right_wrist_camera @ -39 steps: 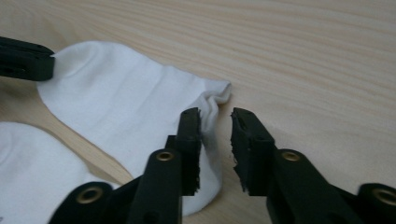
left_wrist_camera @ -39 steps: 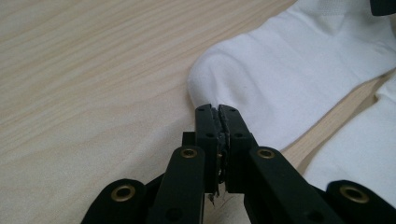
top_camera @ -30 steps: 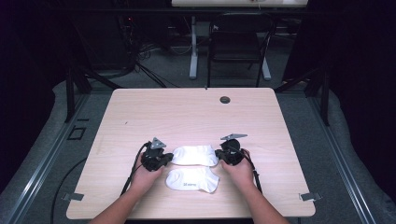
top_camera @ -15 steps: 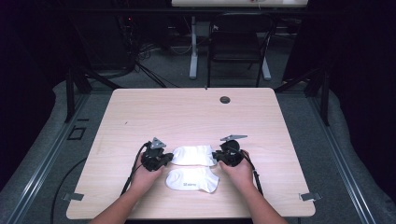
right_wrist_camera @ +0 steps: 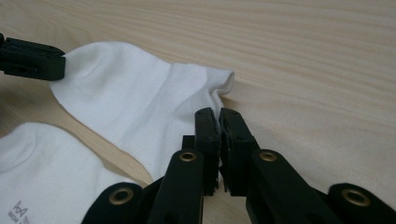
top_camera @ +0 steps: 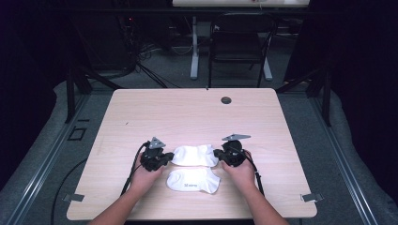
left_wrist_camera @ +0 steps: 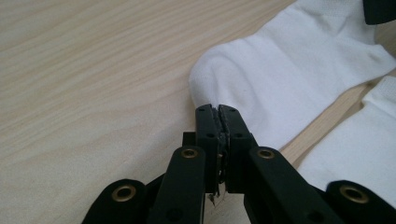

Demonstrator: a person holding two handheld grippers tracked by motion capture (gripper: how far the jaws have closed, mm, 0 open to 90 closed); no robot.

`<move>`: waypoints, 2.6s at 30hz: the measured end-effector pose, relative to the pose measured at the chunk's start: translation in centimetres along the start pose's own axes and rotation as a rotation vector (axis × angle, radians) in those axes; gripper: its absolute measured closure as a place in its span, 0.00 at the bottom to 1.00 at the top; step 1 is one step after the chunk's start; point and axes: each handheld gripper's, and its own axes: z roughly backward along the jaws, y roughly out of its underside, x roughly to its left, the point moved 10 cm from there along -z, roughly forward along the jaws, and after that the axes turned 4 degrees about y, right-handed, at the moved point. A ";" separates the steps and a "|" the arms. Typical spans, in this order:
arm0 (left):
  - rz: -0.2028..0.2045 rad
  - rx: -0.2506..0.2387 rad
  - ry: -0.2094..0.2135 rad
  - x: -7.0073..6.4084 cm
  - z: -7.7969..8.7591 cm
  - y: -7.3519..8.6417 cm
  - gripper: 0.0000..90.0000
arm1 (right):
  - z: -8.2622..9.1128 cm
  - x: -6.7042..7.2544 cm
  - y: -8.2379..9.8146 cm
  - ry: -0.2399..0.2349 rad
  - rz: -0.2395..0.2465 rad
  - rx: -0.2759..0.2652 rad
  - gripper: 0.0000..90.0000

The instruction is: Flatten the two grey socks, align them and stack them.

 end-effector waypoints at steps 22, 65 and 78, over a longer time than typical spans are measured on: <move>-0.028 -0.044 0.045 -1.8 3.1 -1.2 0.98 | 3.1 1.8 -1.5 -0.040 0.033 -0.032 0.96; -0.019 -0.023 0.114 -5.5 6.4 3.9 0.98 | 6.7 4.7 4.1 -0.091 0.075 0.023 0.96; -0.036 0.013 0.107 -5.8 5.3 4.9 0.98 | 6.1 4.3 5.1 -0.085 0.070 0.049 0.96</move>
